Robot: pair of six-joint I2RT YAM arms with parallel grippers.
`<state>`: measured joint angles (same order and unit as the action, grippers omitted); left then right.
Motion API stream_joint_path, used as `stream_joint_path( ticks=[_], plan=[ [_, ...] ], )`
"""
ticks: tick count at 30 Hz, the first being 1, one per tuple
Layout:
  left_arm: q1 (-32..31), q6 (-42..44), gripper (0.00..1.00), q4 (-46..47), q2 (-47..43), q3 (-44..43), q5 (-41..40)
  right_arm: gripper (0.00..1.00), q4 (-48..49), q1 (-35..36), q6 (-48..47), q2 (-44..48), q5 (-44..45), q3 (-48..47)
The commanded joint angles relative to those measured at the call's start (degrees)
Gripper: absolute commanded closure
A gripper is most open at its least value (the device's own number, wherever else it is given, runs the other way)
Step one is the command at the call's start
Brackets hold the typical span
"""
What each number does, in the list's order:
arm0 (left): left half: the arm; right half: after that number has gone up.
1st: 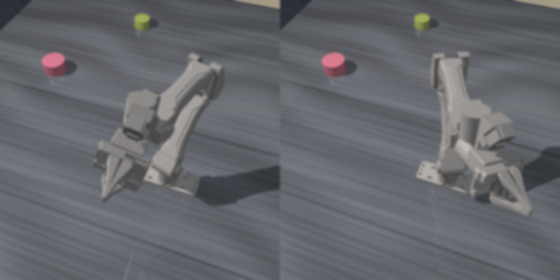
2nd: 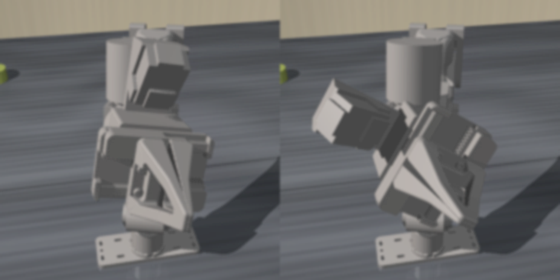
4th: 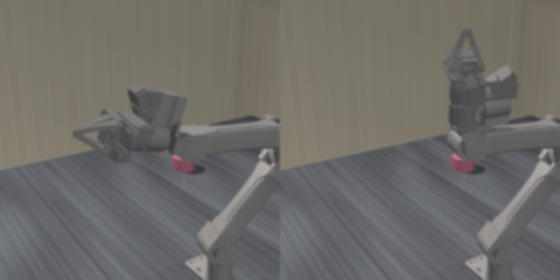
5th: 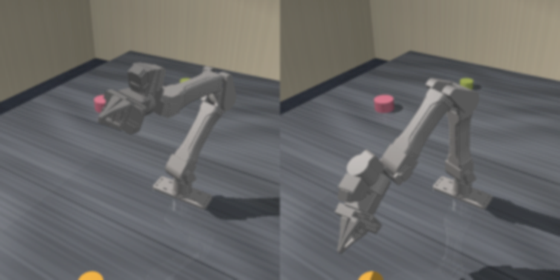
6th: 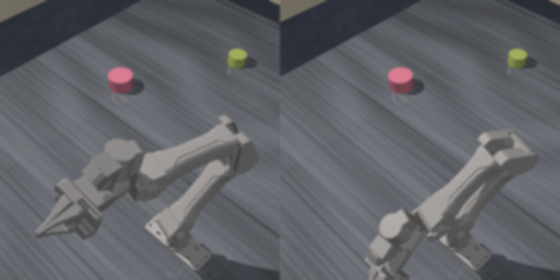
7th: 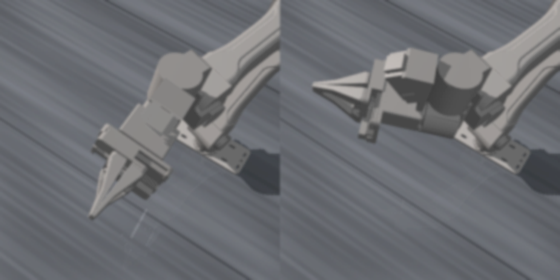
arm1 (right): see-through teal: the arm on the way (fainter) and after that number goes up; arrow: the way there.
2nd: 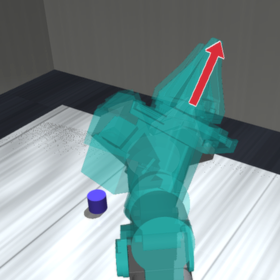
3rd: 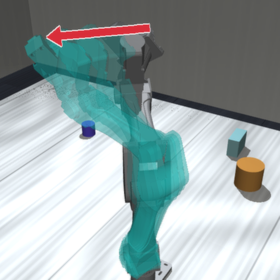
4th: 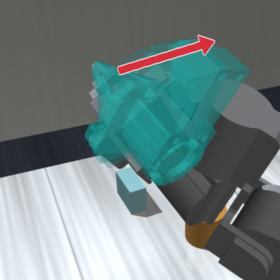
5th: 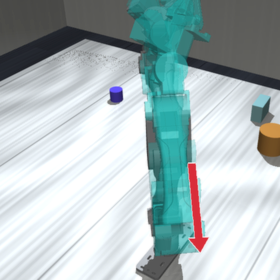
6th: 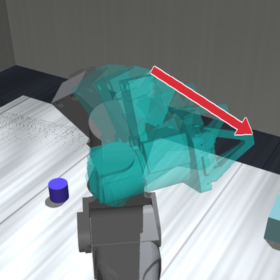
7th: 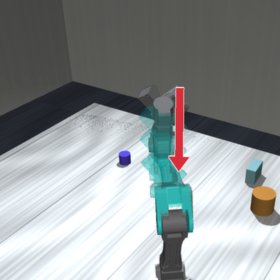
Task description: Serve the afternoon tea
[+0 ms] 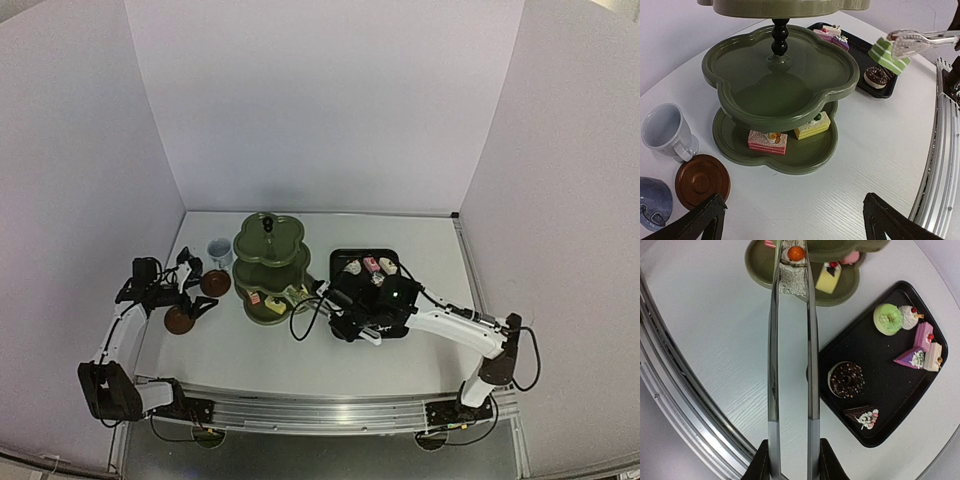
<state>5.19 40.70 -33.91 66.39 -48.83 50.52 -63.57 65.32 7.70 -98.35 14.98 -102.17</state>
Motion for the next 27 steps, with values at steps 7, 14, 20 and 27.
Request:
stream_joint_path(
  ticks=[7, 14, 20, 27],
  plan=[
    [0.2, -6.7, 0.04, 6.4, -8.3, 8.0, -4.0, 0.97, 2.6, 6.2, -2.2, -14.9, 1.2, -13.8],
    [0.1, -2.1, 0.05, 9.5, -12.7, 14.2, -6.7, 0.98, 3.3, 6.2, 4.1, -20.5, 2.7, -16.0],
    [0.1, -3.6, 0.04, 9.4, -13.2, 15.1, -6.6, 0.99, 3.2, 6.2, 8.3, -25.9, 6.9, -20.9],
    [0.1, -3.8, 0.04, 10.1, -15.2, 16.8, -7.3, 0.99, 2.1, 6.2, 9.3, -30.7, 6.9, -25.1]
  ],
)
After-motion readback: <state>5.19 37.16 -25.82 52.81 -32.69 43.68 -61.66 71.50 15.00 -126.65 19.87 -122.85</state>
